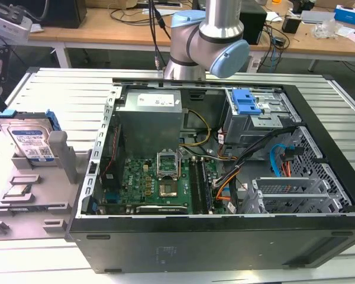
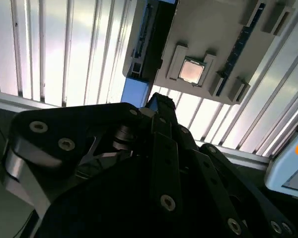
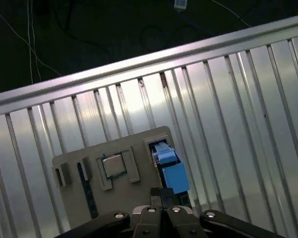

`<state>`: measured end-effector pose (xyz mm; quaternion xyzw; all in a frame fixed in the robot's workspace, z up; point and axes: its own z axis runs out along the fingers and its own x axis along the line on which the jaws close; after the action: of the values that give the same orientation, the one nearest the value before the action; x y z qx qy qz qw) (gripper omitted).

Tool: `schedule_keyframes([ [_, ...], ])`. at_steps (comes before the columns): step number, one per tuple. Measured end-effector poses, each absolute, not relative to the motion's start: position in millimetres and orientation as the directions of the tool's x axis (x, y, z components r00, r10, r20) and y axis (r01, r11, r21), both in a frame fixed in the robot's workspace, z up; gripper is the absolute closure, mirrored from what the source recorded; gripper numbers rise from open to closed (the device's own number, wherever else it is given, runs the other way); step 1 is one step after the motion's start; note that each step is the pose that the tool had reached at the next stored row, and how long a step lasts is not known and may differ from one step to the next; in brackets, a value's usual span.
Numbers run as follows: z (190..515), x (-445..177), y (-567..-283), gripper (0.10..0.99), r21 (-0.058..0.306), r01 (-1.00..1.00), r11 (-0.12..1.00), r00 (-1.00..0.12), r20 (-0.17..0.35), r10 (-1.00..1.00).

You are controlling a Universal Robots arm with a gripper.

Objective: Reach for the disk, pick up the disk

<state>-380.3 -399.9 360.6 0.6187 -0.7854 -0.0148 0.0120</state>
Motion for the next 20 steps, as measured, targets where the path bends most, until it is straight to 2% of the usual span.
schedule_keyframes([
  [6,360.6,-380.3,-399.9,0.980,0.038,-0.995,0.088,-0.088,0.000,-0.996],
  [13,360.6,-380.3,-399.9,0.980,0.038,-0.999,-0.023,0.023,0.000,-1.000],
  [20,360.6,-380.3,-399.9,0.980,0.038,-0.979,-0.201,0.201,0.000,-0.980],
])
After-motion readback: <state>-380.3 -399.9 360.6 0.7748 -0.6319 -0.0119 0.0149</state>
